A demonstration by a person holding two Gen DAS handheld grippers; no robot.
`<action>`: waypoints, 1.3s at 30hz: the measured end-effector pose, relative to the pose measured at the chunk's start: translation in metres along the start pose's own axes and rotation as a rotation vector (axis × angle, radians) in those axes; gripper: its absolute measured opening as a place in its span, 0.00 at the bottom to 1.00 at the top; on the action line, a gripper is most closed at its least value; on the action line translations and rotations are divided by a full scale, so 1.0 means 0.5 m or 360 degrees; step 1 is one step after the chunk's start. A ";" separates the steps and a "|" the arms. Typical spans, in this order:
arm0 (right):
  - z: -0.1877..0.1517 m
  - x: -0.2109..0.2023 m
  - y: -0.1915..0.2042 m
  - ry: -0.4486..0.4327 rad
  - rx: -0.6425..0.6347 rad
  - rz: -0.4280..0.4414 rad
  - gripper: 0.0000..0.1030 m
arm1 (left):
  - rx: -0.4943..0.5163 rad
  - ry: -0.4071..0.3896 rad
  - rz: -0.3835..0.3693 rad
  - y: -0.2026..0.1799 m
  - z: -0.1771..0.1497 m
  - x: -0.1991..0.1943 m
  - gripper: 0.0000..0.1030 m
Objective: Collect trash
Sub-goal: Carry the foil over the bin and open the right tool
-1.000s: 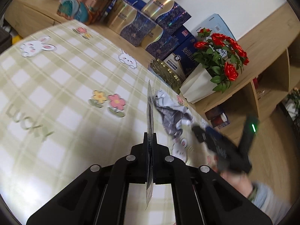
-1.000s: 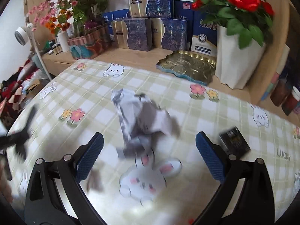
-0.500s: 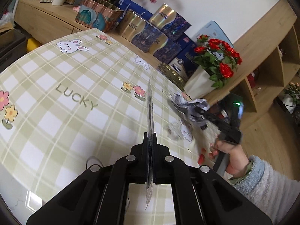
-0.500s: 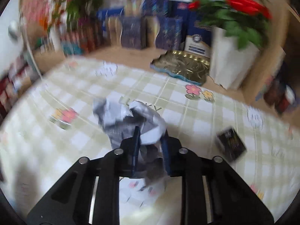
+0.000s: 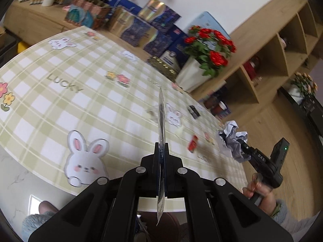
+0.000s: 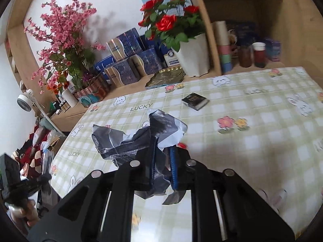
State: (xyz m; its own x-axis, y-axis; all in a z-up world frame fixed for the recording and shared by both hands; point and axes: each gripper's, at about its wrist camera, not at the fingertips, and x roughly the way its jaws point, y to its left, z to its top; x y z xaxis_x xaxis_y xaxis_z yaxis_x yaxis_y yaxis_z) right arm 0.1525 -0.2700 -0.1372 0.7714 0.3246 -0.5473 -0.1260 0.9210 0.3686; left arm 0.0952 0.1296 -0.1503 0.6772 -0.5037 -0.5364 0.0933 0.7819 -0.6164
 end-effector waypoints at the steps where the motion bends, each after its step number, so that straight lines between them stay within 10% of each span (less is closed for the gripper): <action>1: -0.010 -0.022 0.000 -0.0006 0.0004 0.0008 0.15 | 0.0020 0.0009 -0.0009 -0.013 -0.005 0.000 0.03; 21: -0.217 -0.222 0.105 0.0161 -0.0239 0.0241 0.15 | 0.0242 0.0129 -0.0103 -0.144 -0.168 -0.103 0.03; 39: -0.374 -0.110 0.071 0.0736 0.0042 0.0153 0.16 | 0.0198 0.0149 -0.0054 -0.109 -0.236 -0.146 0.03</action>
State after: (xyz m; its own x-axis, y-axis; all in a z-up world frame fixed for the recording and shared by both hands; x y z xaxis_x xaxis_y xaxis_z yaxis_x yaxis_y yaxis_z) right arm -0.0111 -0.2148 -0.2343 0.3978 0.4752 -0.7848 -0.1628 0.8784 0.4494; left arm -0.0454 0.0804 -0.1453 0.6016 -0.5583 -0.5713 0.2088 0.8003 -0.5622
